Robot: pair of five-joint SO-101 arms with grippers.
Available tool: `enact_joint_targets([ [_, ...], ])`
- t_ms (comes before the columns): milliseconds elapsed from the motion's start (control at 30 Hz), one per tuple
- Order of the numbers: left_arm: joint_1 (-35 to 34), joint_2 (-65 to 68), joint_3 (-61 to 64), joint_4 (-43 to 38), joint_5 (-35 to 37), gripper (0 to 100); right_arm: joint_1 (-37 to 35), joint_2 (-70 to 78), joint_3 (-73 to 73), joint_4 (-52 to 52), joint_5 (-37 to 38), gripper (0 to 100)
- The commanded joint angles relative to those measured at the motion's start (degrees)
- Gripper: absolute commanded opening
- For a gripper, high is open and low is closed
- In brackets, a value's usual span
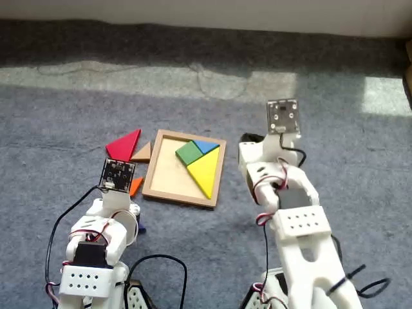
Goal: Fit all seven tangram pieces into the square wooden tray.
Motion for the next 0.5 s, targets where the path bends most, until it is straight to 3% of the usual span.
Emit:
enact_joint_targets([
  [0,-0.57,-0.48,1.63,0.35,0.35,1,0.84,-11.74,6.81,-0.92,-0.53,0.5],
  [467,-0.57,-0.48,1.10,0.70,0.26,1,1.01,-46.37,31.96,-0.92,-0.44,0.6],
])
